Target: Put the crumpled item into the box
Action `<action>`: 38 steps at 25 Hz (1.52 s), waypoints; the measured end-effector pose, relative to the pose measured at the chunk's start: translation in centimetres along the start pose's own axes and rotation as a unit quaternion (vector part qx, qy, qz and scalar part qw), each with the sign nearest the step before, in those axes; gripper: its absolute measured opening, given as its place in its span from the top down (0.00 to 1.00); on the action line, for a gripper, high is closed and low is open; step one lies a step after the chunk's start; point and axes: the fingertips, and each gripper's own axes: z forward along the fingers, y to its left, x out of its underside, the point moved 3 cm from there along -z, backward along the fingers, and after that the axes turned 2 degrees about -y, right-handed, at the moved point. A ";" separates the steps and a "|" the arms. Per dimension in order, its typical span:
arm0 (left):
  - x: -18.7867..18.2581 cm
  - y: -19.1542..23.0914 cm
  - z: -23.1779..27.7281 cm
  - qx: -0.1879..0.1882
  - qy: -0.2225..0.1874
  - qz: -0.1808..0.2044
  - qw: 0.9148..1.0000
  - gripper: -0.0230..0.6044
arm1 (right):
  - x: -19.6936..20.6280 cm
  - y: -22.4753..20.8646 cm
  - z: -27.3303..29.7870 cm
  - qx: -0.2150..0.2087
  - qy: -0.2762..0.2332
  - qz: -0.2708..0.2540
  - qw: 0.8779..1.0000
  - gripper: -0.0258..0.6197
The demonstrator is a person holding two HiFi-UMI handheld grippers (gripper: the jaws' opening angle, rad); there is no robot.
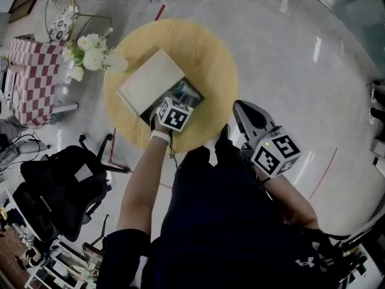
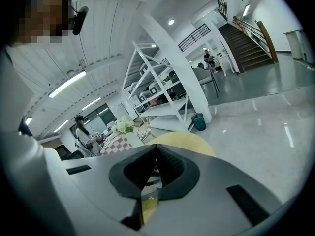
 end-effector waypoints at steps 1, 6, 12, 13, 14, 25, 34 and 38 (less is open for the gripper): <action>-0.1 0.0 -0.1 -0.002 -0.003 -0.003 1.000 0.84 | 0.0 0.0 -0.1 0.000 -0.001 0.000 1.000 0.96; -0.5 0.1 -1.4 -0.016 -0.031 -0.015 0.999 0.79 | -0.1 0.0 -0.1 0.002 -0.010 -0.007 1.000 0.96; -2.7 1.8 -6.6 -0.051 -0.118 -0.055 0.990 0.79 | -2.1 0.4 1.0 0.001 -0.022 -0.041 0.999 0.96; -3.3 2.2 -7.9 -0.060 -0.142 -0.062 0.986 0.79 | -2.3 0.7 1.2 -0.003 -0.024 -0.046 0.999 0.96; -3.8 2.5 -9.2 -0.069 -0.165 -0.067 0.981 0.80 | -2.5 0.9 1.4 -0.007 -0.025 -0.052 0.998 0.96; -7.1 3.9 -23.3 -0.147 -0.337 -0.120 0.922 0.87 | -5.3 5.3 3.6 -0.059 -0.041 -0.103 0.992 0.96; -7.6 4.3 -32.4 -0.221 -0.423 -0.137 0.868 0.89 | -8.7 9.2 3.7 -0.094 -0.081 -0.131 0.984 0.96; -7.8 4.1 -35.7 -0.238 -0.461 -0.138 0.844 0.90 | -10.5 11.1 3.0 -0.103 -0.115 -0.149 0.977 0.96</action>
